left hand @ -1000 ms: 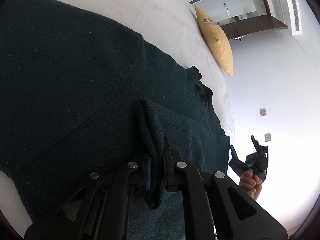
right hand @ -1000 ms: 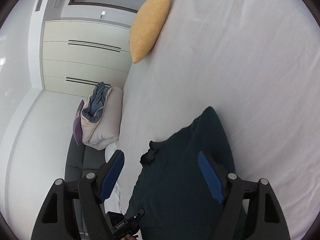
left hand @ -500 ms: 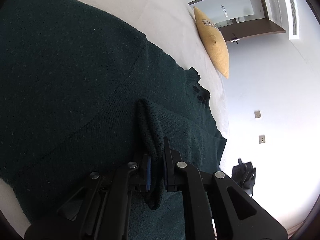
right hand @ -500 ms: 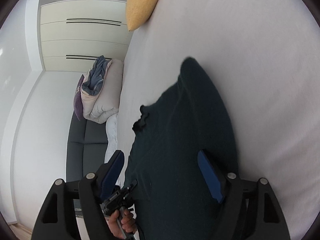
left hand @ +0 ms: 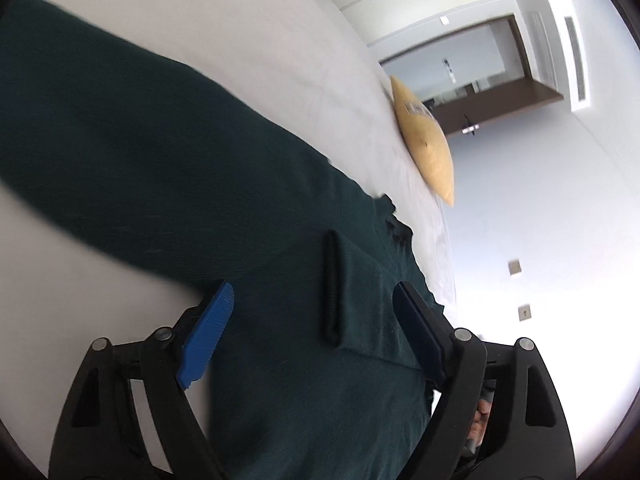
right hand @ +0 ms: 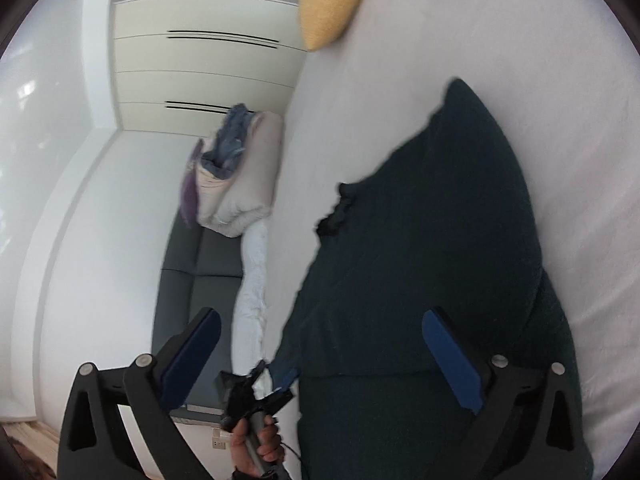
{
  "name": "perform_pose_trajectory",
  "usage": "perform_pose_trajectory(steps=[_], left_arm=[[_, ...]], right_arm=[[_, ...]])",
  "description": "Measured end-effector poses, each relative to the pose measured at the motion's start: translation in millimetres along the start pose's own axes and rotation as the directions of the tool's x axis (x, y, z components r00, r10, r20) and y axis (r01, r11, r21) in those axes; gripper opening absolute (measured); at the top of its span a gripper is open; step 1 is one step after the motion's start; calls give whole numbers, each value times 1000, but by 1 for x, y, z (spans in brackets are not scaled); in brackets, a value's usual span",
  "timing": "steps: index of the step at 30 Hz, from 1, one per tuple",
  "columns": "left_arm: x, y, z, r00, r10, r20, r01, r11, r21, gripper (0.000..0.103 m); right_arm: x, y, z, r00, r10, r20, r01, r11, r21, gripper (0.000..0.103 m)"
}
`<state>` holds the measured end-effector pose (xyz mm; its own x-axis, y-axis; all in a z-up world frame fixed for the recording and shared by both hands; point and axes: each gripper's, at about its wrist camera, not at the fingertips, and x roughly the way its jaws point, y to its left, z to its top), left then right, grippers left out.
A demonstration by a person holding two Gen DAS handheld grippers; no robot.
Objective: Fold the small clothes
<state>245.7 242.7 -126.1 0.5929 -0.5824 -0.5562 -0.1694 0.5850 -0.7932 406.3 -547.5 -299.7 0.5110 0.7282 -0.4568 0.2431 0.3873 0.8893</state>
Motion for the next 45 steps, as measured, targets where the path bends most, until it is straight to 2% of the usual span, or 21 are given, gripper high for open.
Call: perform_pose_trajectory(steps=[1, 2, 4, 6, 8, 11, 13, 14, 18, 21, 22, 24, 25, 27, 29, 32, 37, 39, 43, 44, 45], left_arm=[[-16, 11, 1, 1000, 2, 18, -1, 1000, -29, 81], [-37, 26, 1, 999, 1, 53, 2, 998, -64, 81], [-71, 49, 4, 993, 0, 119, 12, 995, -102, 81], [-113, 83, 9, 977, 18, 213, 19, 985, -173, 81], [-152, 119, 13, 950, 31, 312, 56, 962, -266, 81], [-185, 160, 16, 909, 60, 412, 108, 921, -373, 80], [-190, 185, 21, 892, 19, 452, 202, 877, -436, 78], [-190, 190, 24, 889, 18, 457, 217, 864, -455, 74], [-185, 201, 43, 872, 13, 488, 267, 825, -498, 74], [-181, 216, 49, 857, 20, 514, 318, 766, -559, 74], [-191, 231, 55, 855, 24, 518, 324, 754, -571, 72], [-193, 233, 52, 843, 43, 536, 343, 725, -597, 72], [-194, 233, 51, 839, 44, 542, 348, 722, -598, 71], [-189, 237, 52, 834, 51, 550, 353, 717, -602, 64], [-186, 243, 47, 826, 55, 561, 371, 696, -615, 43], [-183, 255, 43, 822, 67, 566, 383, 671, -635, 27], [-177, 257, 42, 821, 110, 560, 341, 693, -635, 11], [-176, 249, 46, 820, 129, 557, 309, 721, -621, 10], [-174, 198, 58, 832, 126, 539, 193, 846, -496, 9], [-170, 173, 63, 843, 125, 524, 138, 890, -435, 9], [-165, 153, 66, 852, 119, 510, 103, 917, -386, 9]], right_arm=[[2, 0, -4, 998, -56, 3, 56, 998, -19, 86], [0, 8, -10, 998, -55, 14, 56, 997, -55, 85], [-7, 17, -22, 1000, 19, 15, -18, 999, -33, 88], [-16, 29, -36, 996, 77, 38, -76, 997, -26, 90], [-23, 45, -50, 993, 103, 60, -99, 993, -61, 91], [-20, 64, -68, 990, 133, 56, -129, 989, -71, 92], [-12, 76, -77, 989, 139, 45, -135, 988, -80, 92], [-5, 82, -81, 989, 141, 38, -137, 987, -82, 92], [14, 94, -97, 990, 141, 2, -140, 987, -84, 92], [25, 100, -108, 990, 142, -21, -143, 985, -92, 92], [29, 102, -111, 989, 144, -27, -146, 985, -96, 92], [35, 107, -116, 988, 148, -39, -152, 983, -103, 92], [37, 108, -117, 988, 151, -46, -155, 982, -108, 92], [41, 111, -121, 988, 145, -54, -151, 981, -124, 92], [45, 112, -123, 987, 146, -61, -153, 980, -130, 92], [46, 110, -124, 987, 147, -61, -154, 980, -130, 92], [38, 99, -123, 989, 142, -47, -146, 982, -115, 91], [35, 95, -122, 989, 140, -42, -144, 983, -113, 90], [32, 90, -120, 990, 136, -22, -138, 983, -121, 90], [30, 86, -118, 991, 133, -20, -135, 984, -120, 90], [30, 84, -117, 991, 129, -18, -130, 984, -119, 90]])
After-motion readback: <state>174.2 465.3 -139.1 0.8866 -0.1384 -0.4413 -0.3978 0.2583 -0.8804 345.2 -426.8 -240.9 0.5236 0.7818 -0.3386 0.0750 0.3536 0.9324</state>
